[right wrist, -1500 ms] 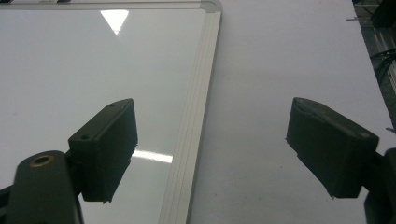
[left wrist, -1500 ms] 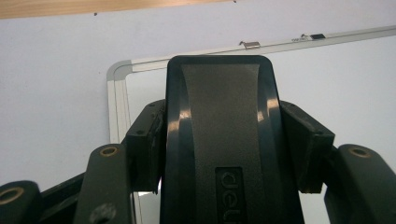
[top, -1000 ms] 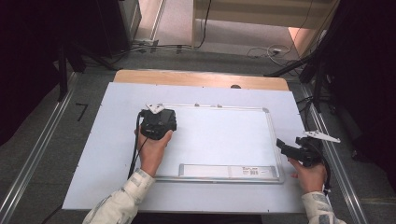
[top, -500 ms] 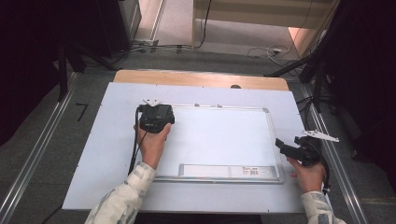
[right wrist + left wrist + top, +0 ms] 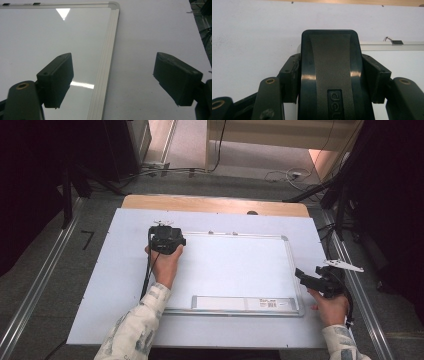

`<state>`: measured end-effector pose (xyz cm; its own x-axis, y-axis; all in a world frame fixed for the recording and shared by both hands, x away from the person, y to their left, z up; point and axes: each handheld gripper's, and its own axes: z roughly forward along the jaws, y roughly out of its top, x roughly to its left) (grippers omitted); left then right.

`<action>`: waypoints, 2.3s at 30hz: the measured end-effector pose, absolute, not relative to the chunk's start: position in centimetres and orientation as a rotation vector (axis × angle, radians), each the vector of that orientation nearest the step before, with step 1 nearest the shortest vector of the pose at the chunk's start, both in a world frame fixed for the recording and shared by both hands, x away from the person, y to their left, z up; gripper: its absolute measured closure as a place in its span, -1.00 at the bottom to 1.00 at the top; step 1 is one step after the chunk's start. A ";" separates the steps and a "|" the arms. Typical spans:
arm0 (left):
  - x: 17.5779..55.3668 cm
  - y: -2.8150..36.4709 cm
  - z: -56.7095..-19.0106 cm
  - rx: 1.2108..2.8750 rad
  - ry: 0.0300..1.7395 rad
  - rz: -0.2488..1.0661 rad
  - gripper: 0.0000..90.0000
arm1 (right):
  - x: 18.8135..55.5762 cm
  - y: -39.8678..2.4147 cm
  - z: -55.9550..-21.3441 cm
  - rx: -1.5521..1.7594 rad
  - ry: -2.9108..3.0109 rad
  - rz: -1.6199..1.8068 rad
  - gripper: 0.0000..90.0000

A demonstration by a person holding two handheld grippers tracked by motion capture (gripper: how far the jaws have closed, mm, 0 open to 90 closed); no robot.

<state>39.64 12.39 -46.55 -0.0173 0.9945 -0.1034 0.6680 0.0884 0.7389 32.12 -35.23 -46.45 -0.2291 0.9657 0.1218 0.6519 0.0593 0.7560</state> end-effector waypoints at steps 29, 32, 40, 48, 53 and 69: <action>41.7 11.3 -48.7 1.685 1.804 0.674 -0.10 | 32.1 -35.5 -46.5 1.622 1.924 1.006 -0.66; 41.6 10.9 -48.9 1.710 1.797 0.722 -0.10 | 32.1 -35.5 -46.5 1.621 1.924 1.006 -0.66; 41.6 11.0 -48.9 1.702 1.790 0.704 -0.17 | 32.1 -35.5 -46.5 1.620 1.924 1.005 -0.66; 41.4 11.2 -48.5 1.691 1.775 0.714 -0.33 | 32.1 -35.4 -46.6 1.615 1.928 1.001 -0.66; 41.2 11.4 -48.0 1.686 1.749 0.691 -0.39 | 32.1 -35.5 -46.6 1.614 1.927 1.001 -0.66; 39.4 11.1 -46.3 1.707 1.657 0.653 -0.50 | 32.1 -35.4 -46.5 1.616 1.924 0.996 -0.66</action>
